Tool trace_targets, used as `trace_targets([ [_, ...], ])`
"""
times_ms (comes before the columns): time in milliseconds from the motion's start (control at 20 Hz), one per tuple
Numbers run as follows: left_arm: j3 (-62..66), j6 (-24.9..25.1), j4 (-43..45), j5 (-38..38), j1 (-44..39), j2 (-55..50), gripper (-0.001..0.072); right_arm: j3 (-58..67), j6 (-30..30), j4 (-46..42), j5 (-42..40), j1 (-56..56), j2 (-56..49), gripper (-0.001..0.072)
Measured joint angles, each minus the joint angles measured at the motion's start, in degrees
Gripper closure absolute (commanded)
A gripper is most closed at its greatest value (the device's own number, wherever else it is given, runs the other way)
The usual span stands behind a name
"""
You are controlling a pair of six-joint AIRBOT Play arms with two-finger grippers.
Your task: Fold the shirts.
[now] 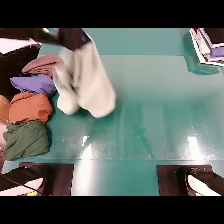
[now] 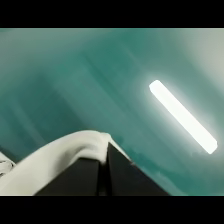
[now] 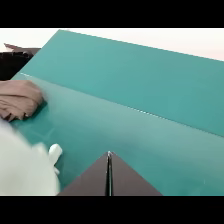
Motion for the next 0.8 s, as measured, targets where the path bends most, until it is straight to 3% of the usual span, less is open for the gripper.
trace_targets([
  [50,-1.66,0.55,0.52,-0.04,-2.82,-0.31,0.0299,-0.39,0.0,0.02,0.24,0.02,0.42,0.0696],
  [100,-3.32,1.53,0.94,0.72,-5.29,-0.79,0.0125,-1.09,0.0,-0.07,0.46,0.0,1.01,0.0697],
  [150,-4.63,2.14,1.31,1.11,-7.1,-1.36,0.0175,-1.95,0.0,-0.04,0.59,0.0,1.64,0.0697],
  [350,-6.82,0.63,8.04,0.52,-7.02,-1.73,0.0174,-5.97,0.0,-0.09,0.87,0.0,4.39,0.0696],
  [550,-9.14,-4.63,17.0,-4.24,3.52,-0.35,0.0174,-9.62,0.0,-0.07,0.31,-0.02,6.64,0.0697],
  [800,-23.8,-8.22,18.56,-4.72,17.38,2.56,0.0174,-12.5,0.0,-0.02,-0.63,-0.07,7.82,0.0696],
])
